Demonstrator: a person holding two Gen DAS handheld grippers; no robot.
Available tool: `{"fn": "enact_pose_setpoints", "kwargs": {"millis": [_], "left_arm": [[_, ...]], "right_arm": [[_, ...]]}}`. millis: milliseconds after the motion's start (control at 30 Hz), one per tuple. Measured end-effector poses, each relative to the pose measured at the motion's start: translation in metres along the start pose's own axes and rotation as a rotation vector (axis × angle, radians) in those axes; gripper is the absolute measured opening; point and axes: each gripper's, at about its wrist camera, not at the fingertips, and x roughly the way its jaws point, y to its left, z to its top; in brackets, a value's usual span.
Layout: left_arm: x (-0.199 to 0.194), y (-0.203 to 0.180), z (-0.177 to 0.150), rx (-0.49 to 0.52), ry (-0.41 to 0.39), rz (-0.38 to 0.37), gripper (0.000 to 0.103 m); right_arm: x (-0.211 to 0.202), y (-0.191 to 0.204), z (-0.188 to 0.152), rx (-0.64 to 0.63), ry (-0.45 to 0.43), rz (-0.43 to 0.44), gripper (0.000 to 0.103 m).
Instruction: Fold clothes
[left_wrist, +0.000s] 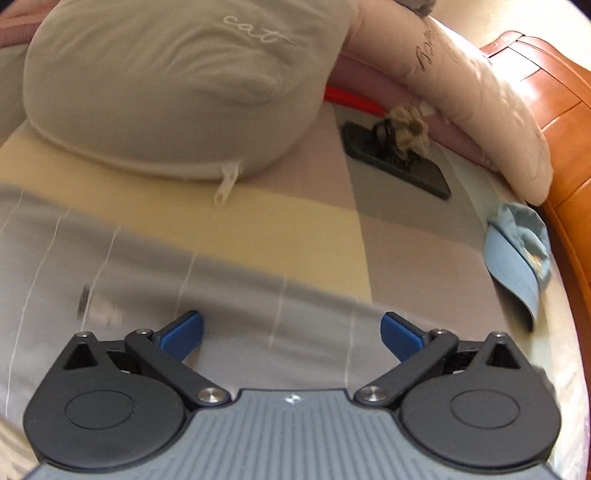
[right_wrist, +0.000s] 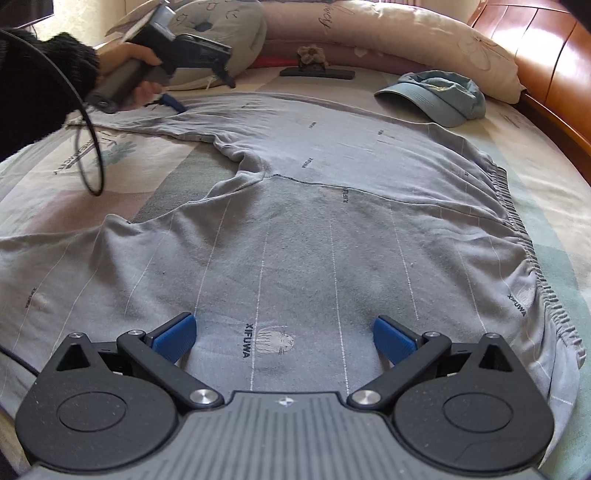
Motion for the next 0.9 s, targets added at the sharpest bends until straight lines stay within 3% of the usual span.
{"fn": "enact_pose_setpoints", "kwargs": {"millis": [233, 567, 900], "left_arm": [[0.004, 0.002, 0.018, -0.007, -0.046, 0.024, 0.101], [-0.033, 0.041, 0.013, 0.031, -0.069, 0.072, 0.102], [-0.019, 0.039, 0.021, 0.126, -0.088, 0.209, 0.101]], "right_arm": [[0.000, -0.001, 0.000, -0.009, 0.001, 0.006, 0.103], [0.002, -0.001, 0.001, -0.012, 0.008, 0.008, 0.103], [-0.001, 0.000, -0.006, -0.019, -0.037, 0.009, 0.103]]}}
